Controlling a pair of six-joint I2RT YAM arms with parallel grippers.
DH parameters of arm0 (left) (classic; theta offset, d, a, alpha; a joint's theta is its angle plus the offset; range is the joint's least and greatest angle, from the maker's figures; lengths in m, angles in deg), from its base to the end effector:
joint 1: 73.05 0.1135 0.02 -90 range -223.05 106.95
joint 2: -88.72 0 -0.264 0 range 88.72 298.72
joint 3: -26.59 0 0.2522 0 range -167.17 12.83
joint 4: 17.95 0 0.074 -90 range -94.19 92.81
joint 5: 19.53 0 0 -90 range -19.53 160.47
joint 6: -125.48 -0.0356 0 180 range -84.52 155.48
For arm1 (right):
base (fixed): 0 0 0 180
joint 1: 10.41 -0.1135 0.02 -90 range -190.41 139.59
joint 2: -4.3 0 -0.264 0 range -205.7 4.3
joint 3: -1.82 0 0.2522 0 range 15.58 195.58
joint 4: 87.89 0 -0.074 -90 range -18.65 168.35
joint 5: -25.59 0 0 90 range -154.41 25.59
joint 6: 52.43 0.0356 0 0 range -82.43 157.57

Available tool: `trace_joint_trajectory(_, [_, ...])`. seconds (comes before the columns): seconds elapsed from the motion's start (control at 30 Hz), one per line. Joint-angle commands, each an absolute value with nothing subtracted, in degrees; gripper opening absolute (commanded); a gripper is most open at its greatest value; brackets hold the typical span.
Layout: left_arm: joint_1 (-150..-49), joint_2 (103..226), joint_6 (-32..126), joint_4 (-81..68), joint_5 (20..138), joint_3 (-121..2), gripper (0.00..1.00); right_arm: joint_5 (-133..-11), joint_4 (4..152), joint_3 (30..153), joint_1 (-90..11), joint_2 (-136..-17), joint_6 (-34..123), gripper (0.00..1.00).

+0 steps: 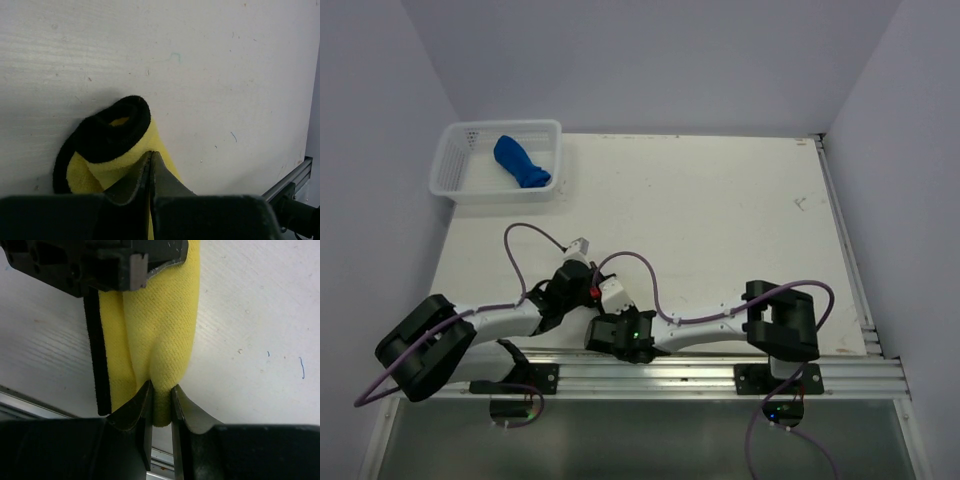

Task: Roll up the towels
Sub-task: Roll the towel

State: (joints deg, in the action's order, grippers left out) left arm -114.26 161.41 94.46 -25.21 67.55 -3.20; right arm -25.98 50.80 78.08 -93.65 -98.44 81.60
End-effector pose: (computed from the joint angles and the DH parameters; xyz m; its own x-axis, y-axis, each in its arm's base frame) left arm 0.1631 -0.1404 0.1300 -0.7631 -0.4694 -0.4442 -0.0526 0.7302 -0.6812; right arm 0.0623 0.3375 0.1642 -0.5998 -0.4348 -0.6717 -0.4637 0.8730 -0.1510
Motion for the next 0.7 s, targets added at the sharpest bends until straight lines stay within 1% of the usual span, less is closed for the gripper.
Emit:
trace_joint_trajectory(0.0, [-113.39, 158.69, 93.13, -17.82, 65.11, -5.80, 0.04, -18.02, 39.25, 82.02, -96.10, -101.69, 86.17, 0.14])
trace_joint_trajectory(0.2, [-112.95, 153.33, 95.15, -15.53, 67.13, -6.59, 0.02, -15.55, 35.82, 84.75, -97.24, -104.59, 88.36, 0.14])
trace_joint_trajectory(0.37, [-113.04, 150.95, 96.56, -17.28, 69.32, -6.33, 0.02, -13.27, 33.53, 86.86, -98.12, -106.09, 89.33, 0.12])
trace_joint_trajectory(0.67, [-112.95, 156.12, 99.90, -28.08, 75.92, -3.70, 0.00, -10.10, 27.73, 91.87, -99.96, -110.13, 92.06, 0.11])
